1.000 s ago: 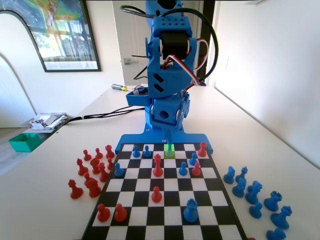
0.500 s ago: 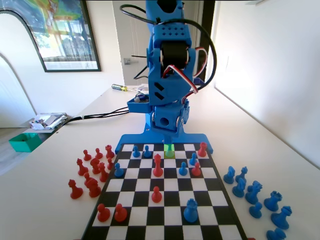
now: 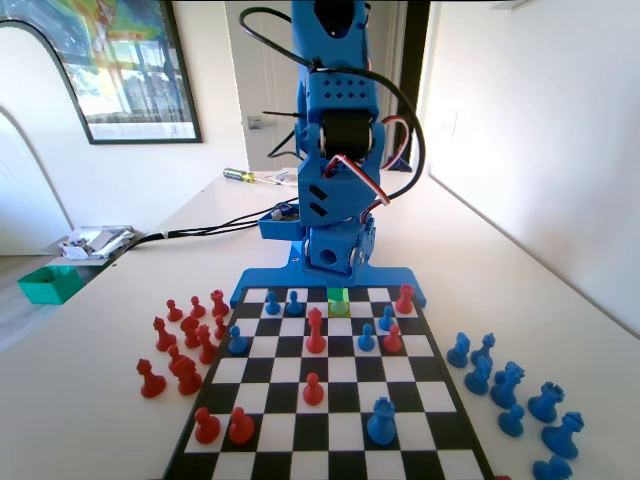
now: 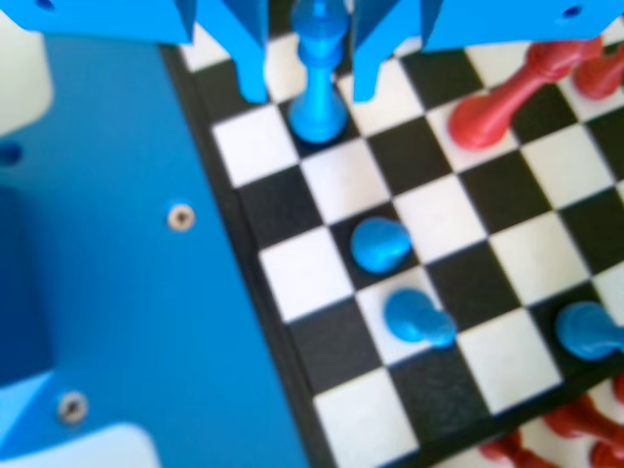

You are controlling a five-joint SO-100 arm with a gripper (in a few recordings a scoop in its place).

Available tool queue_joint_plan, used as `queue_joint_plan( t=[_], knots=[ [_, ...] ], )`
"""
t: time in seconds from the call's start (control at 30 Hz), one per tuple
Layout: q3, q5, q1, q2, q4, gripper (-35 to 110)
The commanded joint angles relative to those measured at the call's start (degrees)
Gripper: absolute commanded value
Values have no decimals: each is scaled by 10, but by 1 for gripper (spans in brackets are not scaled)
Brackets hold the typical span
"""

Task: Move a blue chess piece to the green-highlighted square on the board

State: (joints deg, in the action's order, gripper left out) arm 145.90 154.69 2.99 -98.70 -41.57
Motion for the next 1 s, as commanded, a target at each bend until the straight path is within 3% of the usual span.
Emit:
queue_joint_plan(
  t=[0.0,0.7,0.97],
  knots=[
    [4,6,6,-10,7,11],
    [-65,-15,7,-12,-54,9],
    [-55,-17,13,-12,-53,1]
  ],
)
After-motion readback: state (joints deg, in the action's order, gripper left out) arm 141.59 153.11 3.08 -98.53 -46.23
